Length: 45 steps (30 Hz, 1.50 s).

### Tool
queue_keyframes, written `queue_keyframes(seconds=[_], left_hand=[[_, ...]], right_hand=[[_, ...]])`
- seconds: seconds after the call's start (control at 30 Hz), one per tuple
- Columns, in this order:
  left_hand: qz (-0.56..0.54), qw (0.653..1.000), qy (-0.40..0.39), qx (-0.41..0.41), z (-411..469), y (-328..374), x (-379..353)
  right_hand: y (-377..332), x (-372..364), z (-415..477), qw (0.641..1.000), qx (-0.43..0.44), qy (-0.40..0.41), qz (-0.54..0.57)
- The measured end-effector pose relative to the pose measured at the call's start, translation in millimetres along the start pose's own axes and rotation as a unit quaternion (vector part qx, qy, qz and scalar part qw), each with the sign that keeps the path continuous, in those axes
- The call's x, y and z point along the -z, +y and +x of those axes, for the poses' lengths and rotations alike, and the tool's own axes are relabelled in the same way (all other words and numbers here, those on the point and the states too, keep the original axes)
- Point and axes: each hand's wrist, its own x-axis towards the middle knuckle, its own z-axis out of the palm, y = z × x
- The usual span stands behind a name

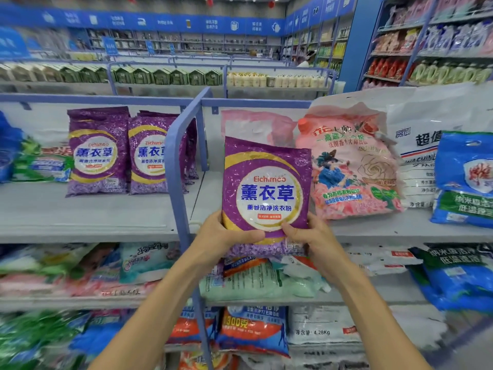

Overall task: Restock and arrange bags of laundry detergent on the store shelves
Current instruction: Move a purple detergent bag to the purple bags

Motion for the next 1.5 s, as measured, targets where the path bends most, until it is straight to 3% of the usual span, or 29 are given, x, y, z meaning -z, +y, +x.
queue_keyframes(seconds=[0.5, 0.97, 1.2, 1.5], left_hand=[[-0.048, 0.997, 0.055, 0.028, -94, -11, 86], [-0.061, 0.992, 0.103, 0.038, -144, -5, 285], [-0.002, 0.996, 0.089, 0.031, -132, 10, 362], [0.022, 0.987, 0.161, 0.003, -48, 23, 414]], right_hand=[[21, -102, -37, 0.993, -0.027, -0.079, 0.089], [55, -306, 9, 0.990, -0.041, -0.100, 0.095], [65, -380, 42, 0.993, -0.035, -0.079, 0.084], [49, -406, 133, 0.998, 0.027, -0.045, -0.014]])
